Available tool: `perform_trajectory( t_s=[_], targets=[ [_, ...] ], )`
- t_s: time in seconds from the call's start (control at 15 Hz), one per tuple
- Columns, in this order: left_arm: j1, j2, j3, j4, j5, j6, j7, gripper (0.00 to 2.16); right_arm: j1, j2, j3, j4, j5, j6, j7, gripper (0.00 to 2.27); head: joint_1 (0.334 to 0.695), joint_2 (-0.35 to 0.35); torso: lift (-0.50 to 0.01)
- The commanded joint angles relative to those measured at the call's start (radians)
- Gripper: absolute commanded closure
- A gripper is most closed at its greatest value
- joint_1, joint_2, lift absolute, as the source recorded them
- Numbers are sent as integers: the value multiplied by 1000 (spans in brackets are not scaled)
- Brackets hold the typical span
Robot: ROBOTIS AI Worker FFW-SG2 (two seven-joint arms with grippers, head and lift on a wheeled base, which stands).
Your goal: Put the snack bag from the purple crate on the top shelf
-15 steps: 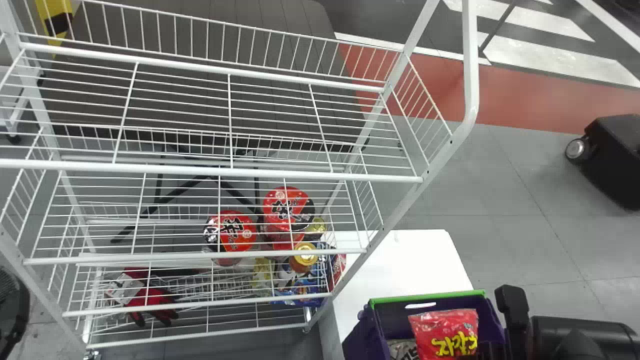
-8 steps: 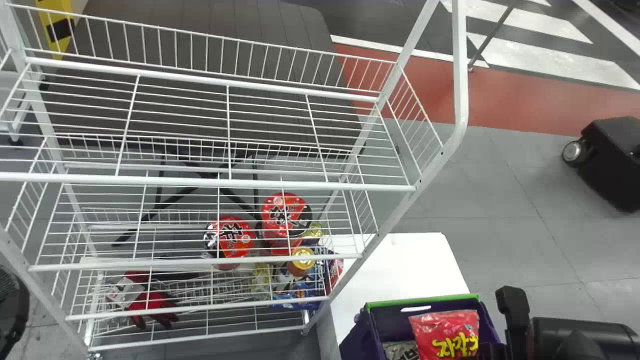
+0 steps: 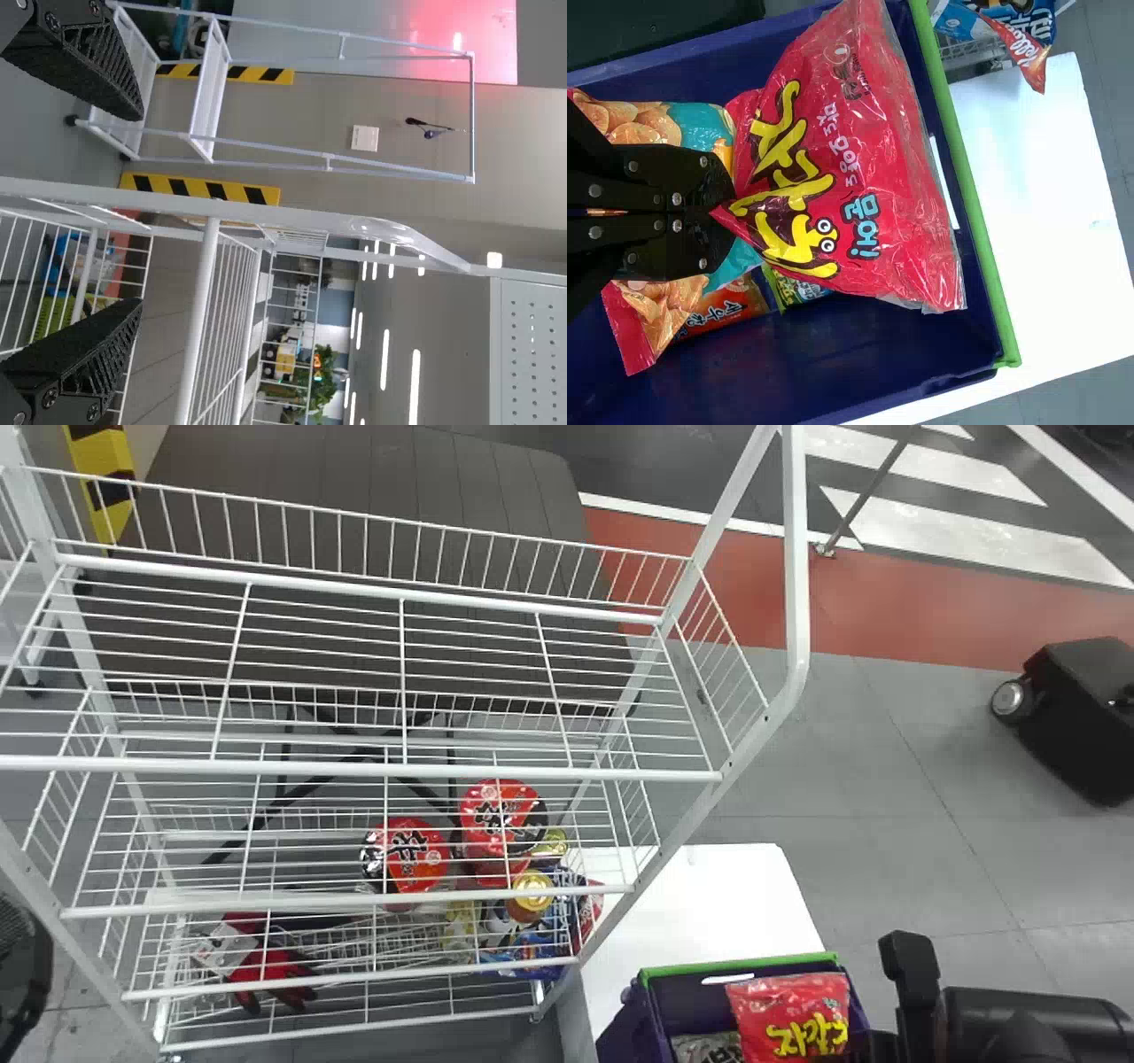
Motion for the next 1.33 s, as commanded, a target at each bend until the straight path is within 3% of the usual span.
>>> perform_trajectory(
  t_s=[0.0,1.27],
  targets=[
    [0,0,0,4,0,0,-1,56,0,0,0,0,0,-2,0,2223,695,-350,-57],
    [-6,-2,0,17,0,-9,1,56,3,3,-2,5,0,-23,2,2223,695,-350,9]
  ],
)
